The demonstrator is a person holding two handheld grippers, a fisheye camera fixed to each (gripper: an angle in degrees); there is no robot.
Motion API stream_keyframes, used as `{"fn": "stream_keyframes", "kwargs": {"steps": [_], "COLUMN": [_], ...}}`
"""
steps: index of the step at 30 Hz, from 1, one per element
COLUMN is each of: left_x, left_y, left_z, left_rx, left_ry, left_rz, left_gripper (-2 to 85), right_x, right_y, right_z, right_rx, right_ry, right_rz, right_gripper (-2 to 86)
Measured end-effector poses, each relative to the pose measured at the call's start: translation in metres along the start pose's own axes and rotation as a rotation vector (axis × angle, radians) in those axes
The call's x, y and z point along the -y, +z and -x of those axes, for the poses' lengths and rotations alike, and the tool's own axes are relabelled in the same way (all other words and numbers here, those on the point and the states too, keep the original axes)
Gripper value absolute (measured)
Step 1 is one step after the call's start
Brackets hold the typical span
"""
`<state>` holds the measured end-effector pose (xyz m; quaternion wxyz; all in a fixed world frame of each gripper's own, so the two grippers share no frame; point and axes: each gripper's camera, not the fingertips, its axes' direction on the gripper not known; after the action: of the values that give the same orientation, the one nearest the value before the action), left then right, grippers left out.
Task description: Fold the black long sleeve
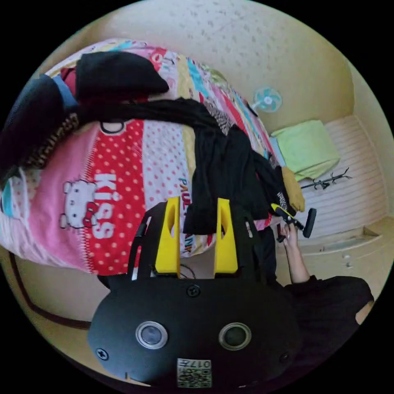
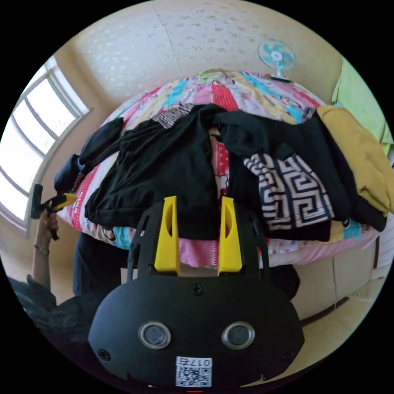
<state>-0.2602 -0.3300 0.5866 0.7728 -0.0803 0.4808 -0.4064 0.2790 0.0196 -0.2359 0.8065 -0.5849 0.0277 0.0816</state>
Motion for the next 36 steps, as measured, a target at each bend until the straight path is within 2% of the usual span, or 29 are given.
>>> {"fn": "stream_keyframes", "kwargs": {"steps": [2,3,5,6,9,11,13,15,20,22,24,26,28,32,36], "left_x": [0.000,-0.004,-0.014,-0.021,-0.061,-0.090,-0.126,-0.148,-0.171,-0.163,-0.156,-0.150,-0.149,-0.161,-0.174], "left_y": [0.054,0.072,0.066,0.059,0.015,-0.002,-0.009,-0.017,-0.057,-0.072,-0.081,-0.088,-0.095,-0.107,-0.103], "left_z": [-0.011,-0.016,-0.026,-0.029,-0.036,-0.033,-0.020,-0.009,0.008,0.001,-0.012,-0.025,-0.041,-0.054,-0.041], "left_rx": [0.038,0.100,0.124,0.099,0.044,0.063,0.058,0.057,0.013,0.025,0.066,0.092,0.083,0.028,-0.022], "left_ry": [-0.007,-0.022,0.012,0.022,0.067,0.056,-0.037,-0.111,-0.226,-0.208,-0.174,-0.146,-0.125,-0.106,-0.157], "left_rz": [0.116,0.134,0.126,0.196,0.219,0.265,0.299,0.263,0.155,0.146,0.131,0.123,0.123,0.085,0.136], "left_gripper": [9.8,7.3,5.8,5.6,5.6,6.0,7.6,8.1,8.1,8.0,8.0,7.9,7.7,6.9,7.0], "right_x": [0.013,0.015,0.027,0.028,0.012,-0.016,-0.036,-0.046,-0.047,-0.036,-0.017,0.004,0.010,0.008,-0.011], "right_y": [0.035,0.033,0.007,-0.004,-0.069,-0.086,-0.091,-0.113,-0.186,-0.192,-0.186,-0.185,-0.213,-0.313,-0.336], "right_z": [-0.025,-0.029,-0.045,-0.049,-0.067,-0.087,-0.112,-0.144,-0.270,-0.288,-0.296,-0.294,-0.292,-0.345,-0.431], "right_rx": [0.007,0.010,0.032,0.054,0.142,0.222,0.291,0.321,0.393,0.367,0.267,0.227,0.162,-0.124,-0.176], "right_ry": [0.097,0.097,0.026,0.017,-0.048,-0.085,-0.042,0.024,0.502,0.528,0.520,0.437,0.372,0.397,0.579], "right_rz": [0.177,0.166,0.256,0.273,0.293,0.447,0.504,0.395,-0.159,-0.242,-0.214,-0.142,-0.127,-0.306,-0.328], "right_gripper": [12.2,11.6,5.8,5.5,4.8,5.2,6.2,8.2,14.1,13.9,12.2,3.9,2.4,2.4,7.1]}}
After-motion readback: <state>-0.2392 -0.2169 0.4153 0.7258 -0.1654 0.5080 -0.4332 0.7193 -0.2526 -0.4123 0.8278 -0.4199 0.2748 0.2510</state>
